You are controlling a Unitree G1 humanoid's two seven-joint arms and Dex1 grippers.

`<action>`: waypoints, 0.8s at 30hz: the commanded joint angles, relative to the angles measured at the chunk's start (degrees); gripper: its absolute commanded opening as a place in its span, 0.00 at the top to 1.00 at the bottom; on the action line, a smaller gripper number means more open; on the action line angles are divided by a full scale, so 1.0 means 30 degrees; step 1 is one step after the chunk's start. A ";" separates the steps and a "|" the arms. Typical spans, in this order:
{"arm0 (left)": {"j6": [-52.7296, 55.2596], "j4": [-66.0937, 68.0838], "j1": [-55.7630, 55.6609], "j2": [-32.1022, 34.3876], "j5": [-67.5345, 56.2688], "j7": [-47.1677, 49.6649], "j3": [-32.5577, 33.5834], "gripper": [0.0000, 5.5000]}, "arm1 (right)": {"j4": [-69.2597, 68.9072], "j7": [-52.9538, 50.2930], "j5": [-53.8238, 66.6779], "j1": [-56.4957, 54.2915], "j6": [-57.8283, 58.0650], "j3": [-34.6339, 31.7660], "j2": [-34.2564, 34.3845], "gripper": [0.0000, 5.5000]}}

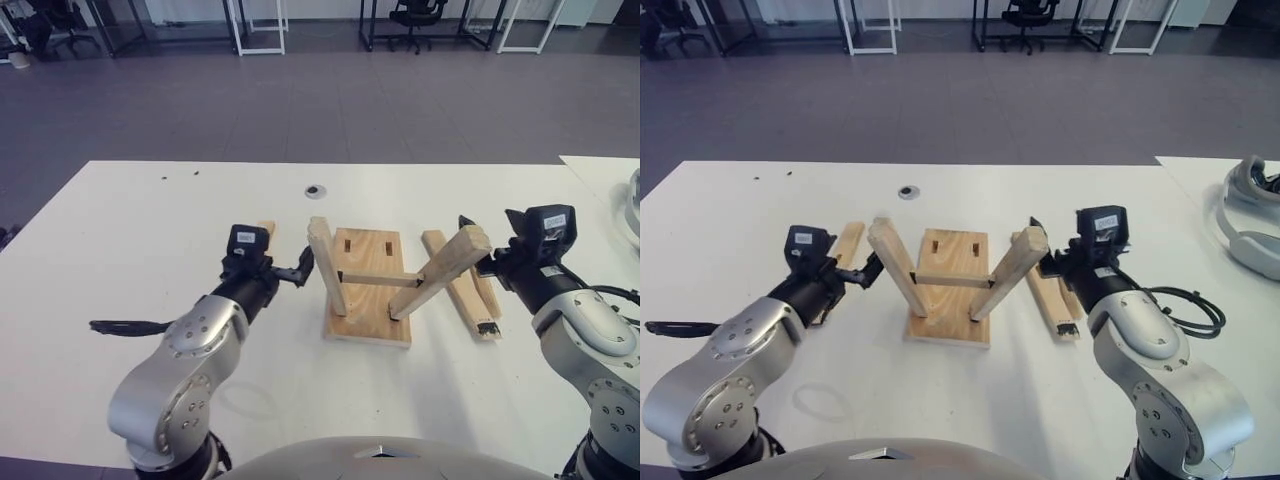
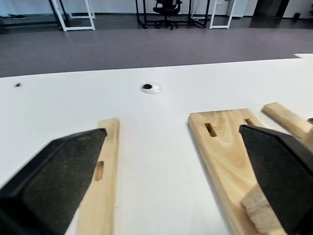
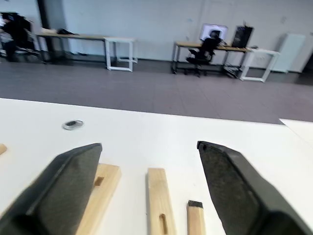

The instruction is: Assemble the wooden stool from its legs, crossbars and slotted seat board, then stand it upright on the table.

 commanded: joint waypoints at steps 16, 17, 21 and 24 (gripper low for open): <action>-0.7263 0.5698 -0.3547 0.2787 -0.3495 -0.2873 -0.4767 0.09 | 0.5191 0.4449 0.7559 -0.1527 -0.3062 0.2972 -0.2818 0.33; -0.8248 0.6490 -0.2492 0.3077 -0.2550 -0.2924 -0.5342 0.09 | 0.5117 0.4301 0.7500 -0.1757 -0.3517 0.3286 -0.2378 0.33; -1.0087 0.7496 -0.2999 0.3229 -0.2112 -0.3230 -0.4409 0.09 | 0.4779 0.3749 0.8807 -0.3193 -0.5040 0.3032 -0.1360 0.33; -1.1627 0.6905 -0.6591 0.1932 -0.6537 -0.2708 -0.0269 0.09 | 0.6495 0.3035 1.2350 -0.5675 -0.5817 0.0805 -0.1917 0.33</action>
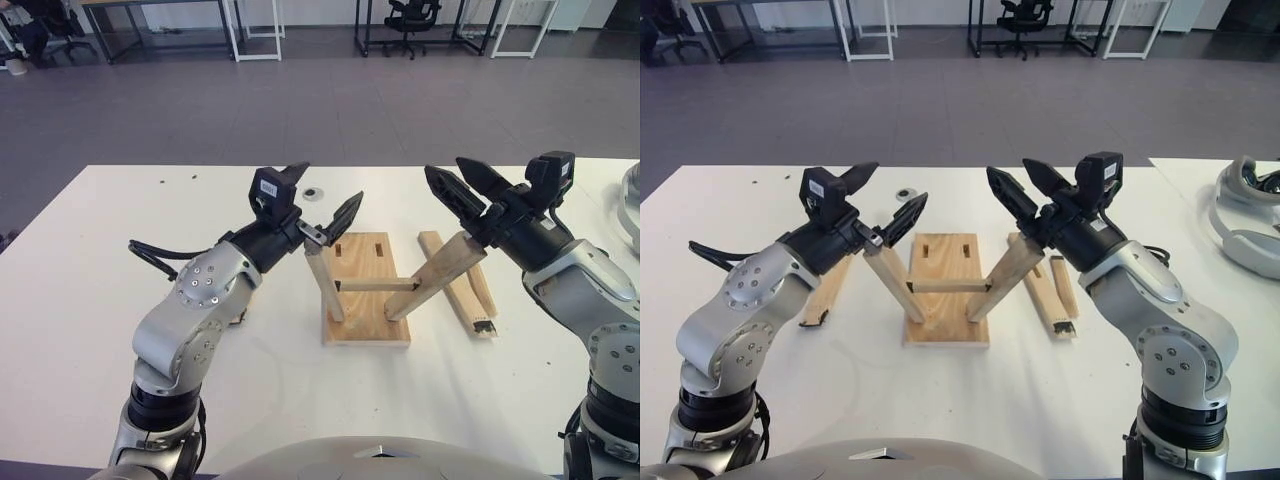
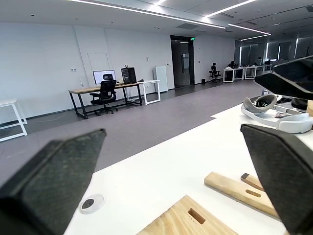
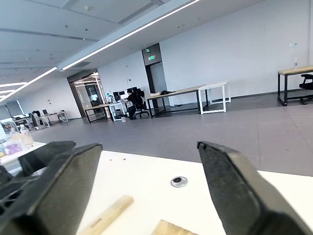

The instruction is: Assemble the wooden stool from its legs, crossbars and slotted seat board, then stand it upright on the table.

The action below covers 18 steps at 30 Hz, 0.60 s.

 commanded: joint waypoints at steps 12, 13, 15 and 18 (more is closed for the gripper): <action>-0.3687 0.5449 0.9819 1.1283 -0.1411 -1.3975 0.8507 0.09 | 0.3675 1.0770 -0.3764 0.2355 -0.0373 0.6488 -0.4291 0.33; -0.3915 0.5203 1.0587 1.1805 -0.0873 -1.4631 0.7888 0.09 | 0.2986 1.1062 -0.3557 0.2400 -0.0271 0.6688 -0.4032 0.33; -0.4899 0.4482 1.1095 1.2510 0.1195 -1.4884 0.5666 0.09 | 0.2557 1.1089 -0.3820 0.2086 -0.0191 0.7156 -0.3343 0.33; -0.7446 0.4269 1.0330 1.2866 0.4959 -1.5272 0.2018 0.09 | 0.7287 0.9499 -1.0655 -0.0014 -0.2778 0.8968 -0.3570 0.33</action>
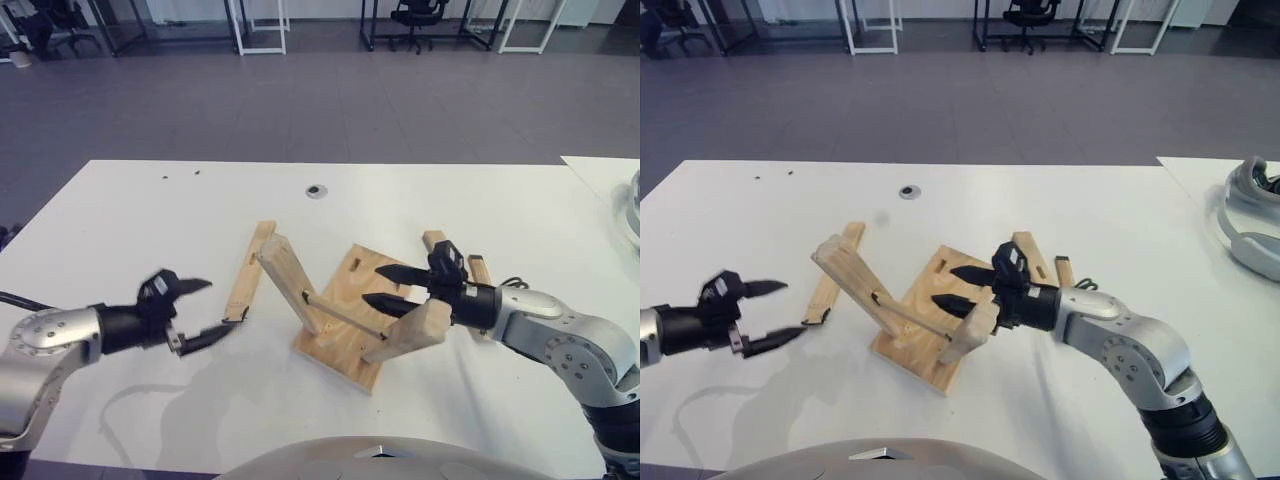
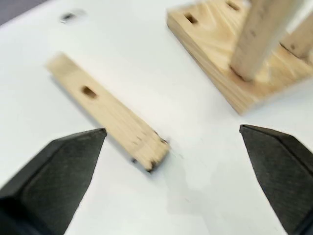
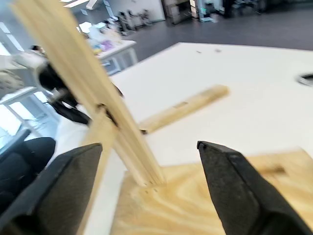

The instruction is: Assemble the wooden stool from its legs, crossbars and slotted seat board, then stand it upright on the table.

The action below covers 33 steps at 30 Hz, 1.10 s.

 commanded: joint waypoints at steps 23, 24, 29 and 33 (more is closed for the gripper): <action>-1.0473 2.6151 -2.0734 -1.0314 1.0287 0.5338 -0.8720 0.09 | 1.2936 0.7627 -1.1681 -0.2049 -1.1459 0.1814 -0.1380 0.33; -1.1105 2.6399 -2.0796 -0.9746 1.0043 0.4881 -0.8359 0.09 | 1.2843 0.6815 -1.1387 -0.2401 -1.0889 0.0935 -0.1079 0.33; -1.2796 2.4452 -1.9399 -0.6180 0.8908 0.1739 -0.6607 0.09 | 1.5145 0.3636 -1.3177 -0.4356 -1.1153 -0.0134 0.0372 0.33; -1.0518 1.5887 -1.4235 -0.3897 0.7494 -0.1246 -0.6564 0.09 | 1.9773 0.2185 -1.6198 -0.6729 -1.3413 0.1840 0.3001 0.33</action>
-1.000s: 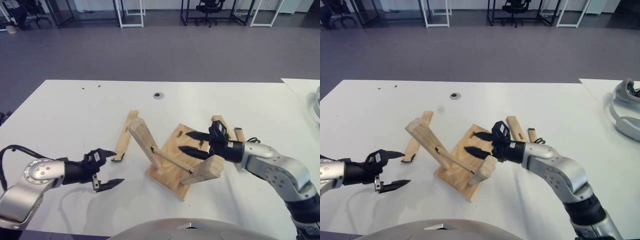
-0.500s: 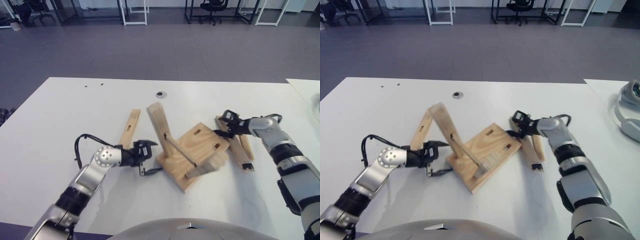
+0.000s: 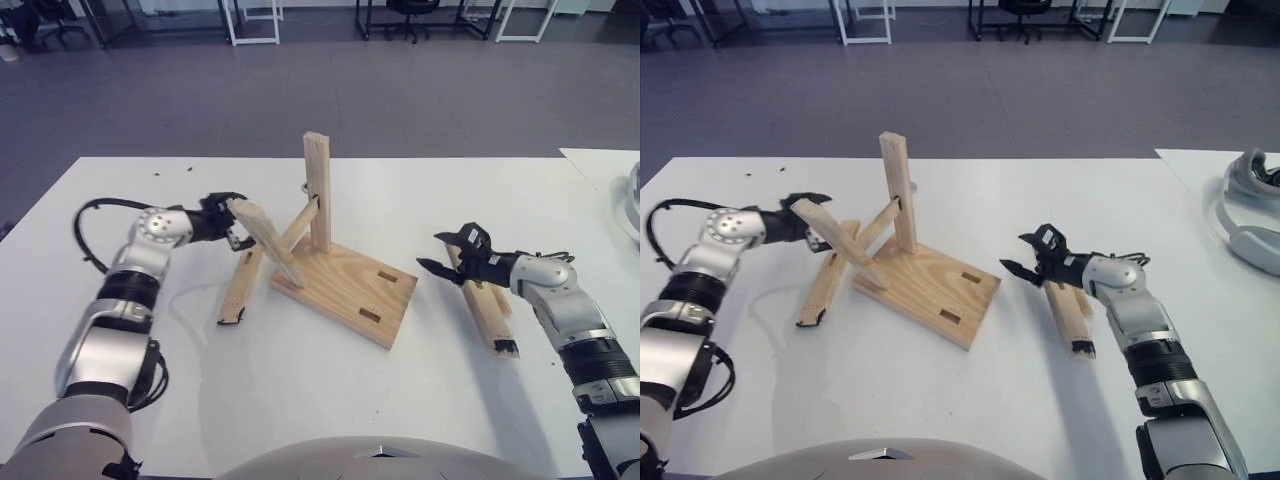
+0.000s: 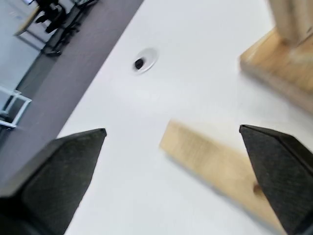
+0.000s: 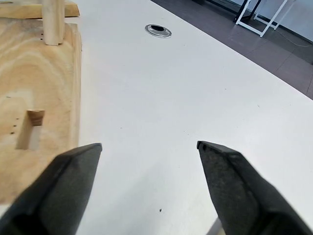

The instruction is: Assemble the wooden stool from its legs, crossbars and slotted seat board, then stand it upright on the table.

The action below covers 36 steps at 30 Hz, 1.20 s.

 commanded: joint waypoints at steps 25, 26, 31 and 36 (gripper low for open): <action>0.5779 -1.2821 0.9425 -0.4772 0.3633 0.8165 -0.1560 0.09 | -0.6305 -0.7649 0.1230 0.5865 0.4595 -0.9535 0.3114 0.33; 0.6074 -1.3168 0.9452 -0.4963 0.3666 0.8180 -0.1723 0.09 | -0.5642 -0.7337 0.1499 0.5885 0.4610 -0.9754 0.3003 0.33; 0.7146 -1.3699 0.9843 -0.5020 0.3911 0.8636 -0.1539 0.09 | -0.4315 -0.6441 0.1714 0.6623 0.4423 -0.9502 0.2808 0.33; 0.7955 -1.4516 1.0094 -0.4997 0.3832 0.8796 -0.1118 0.09 | -0.4082 -0.6266 0.1357 0.7399 0.4260 -0.8516 0.3086 0.33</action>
